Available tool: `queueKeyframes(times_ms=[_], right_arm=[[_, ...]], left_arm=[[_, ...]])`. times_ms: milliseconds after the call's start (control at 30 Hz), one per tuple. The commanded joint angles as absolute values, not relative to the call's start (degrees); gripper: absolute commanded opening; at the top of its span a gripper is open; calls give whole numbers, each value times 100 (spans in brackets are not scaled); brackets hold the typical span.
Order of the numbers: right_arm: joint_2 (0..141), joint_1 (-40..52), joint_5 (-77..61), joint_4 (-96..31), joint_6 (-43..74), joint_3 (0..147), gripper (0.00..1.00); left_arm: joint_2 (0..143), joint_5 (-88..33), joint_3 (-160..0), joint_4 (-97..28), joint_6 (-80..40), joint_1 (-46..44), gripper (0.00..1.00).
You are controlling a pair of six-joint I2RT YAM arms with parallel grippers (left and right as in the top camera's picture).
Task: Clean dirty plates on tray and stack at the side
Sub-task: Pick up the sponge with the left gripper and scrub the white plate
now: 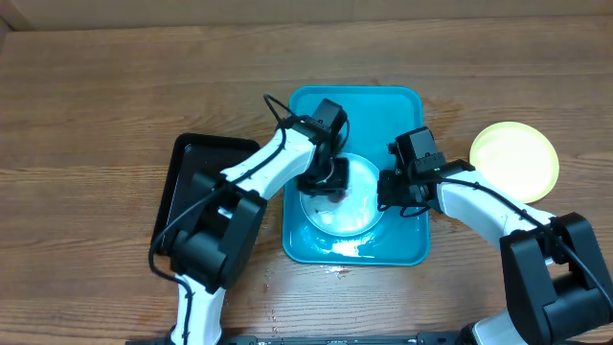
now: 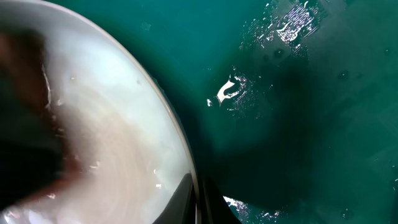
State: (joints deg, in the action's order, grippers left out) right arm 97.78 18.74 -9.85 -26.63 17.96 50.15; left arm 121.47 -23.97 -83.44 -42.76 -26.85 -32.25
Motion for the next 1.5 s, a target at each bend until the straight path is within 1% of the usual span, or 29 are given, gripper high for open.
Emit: queueKeyframes(times_ms=[0, 100, 233, 300, 400, 600, 733, 833, 933, 1000, 1167, 1233, 1300, 1367, 1467], right_arm=[[9926, 1900, -908, -2714, 1780, 4875, 4], [9926, 1900, -908, -2722, 1778, 4875, 4], [9926, 1900, -904, -2729, 1776, 4875, 4], [9926, 1900, -904, -2729, 1776, 4875, 4], [9926, 1900, -906, -2729, 1778, 4875, 4], [9926, 1900, -906, -2724, 1778, 4875, 4], [9926, 1900, -906, -2724, 1778, 4875, 4], [9926, 1900, -908, -2727, 1778, 4875, 4], [9926, 1900, -908, -2729, 1778, 4875, 4], [9926, 1900, -906, -2729, 1778, 4875, 4], [9926, 1900, -904, -2729, 1778, 4875, 4], [9926, 1887, -904, -2729, 1780, 4875, 4], [9926, 1861, -908, -2729, 1804, 4875, 4], [9924, 1859, -908, -2724, 1802, 4877, 4], [9924, 1859, -908, -2727, 1802, 4877, 4]], left_arm=[[12785, -4316, -8329, -3918, -2746, -3527, 4], [12956, -4823, -8331, -3892, -2735, -3715, 4], [12864, -4558, -8331, -4475, -2707, -3708, 4], [12744, -3953, -8331, -4847, -2832, -3640, 4], [12431, -2674, -8331, -5391, -3103, -3461, 4], [11920, -91, -8331, -5802, -3387, -3092, 4], [11950, 1007, -8331, -5804, -3361, -3072, 4], [11952, 1514, -8331, -5830, -3341, -3083, 4], [11950, 1450, -8340, -5953, -3345, -3094, 4], [11924, 1039, -8342, -6051, -3336, -3094, 4], [11491, -1100, -8342, -6038, -2740, -2980, 4], [11163, -1732, -8342, -5959, -2536, -2860, 4], [10766, -1914, -8342, -5839, -2528, -2731, 4], [10501, -1806, -8342, -5677, -2526, -2716, 4], [10464, -917, -8302, -5647, -2630, -2917, 4]])
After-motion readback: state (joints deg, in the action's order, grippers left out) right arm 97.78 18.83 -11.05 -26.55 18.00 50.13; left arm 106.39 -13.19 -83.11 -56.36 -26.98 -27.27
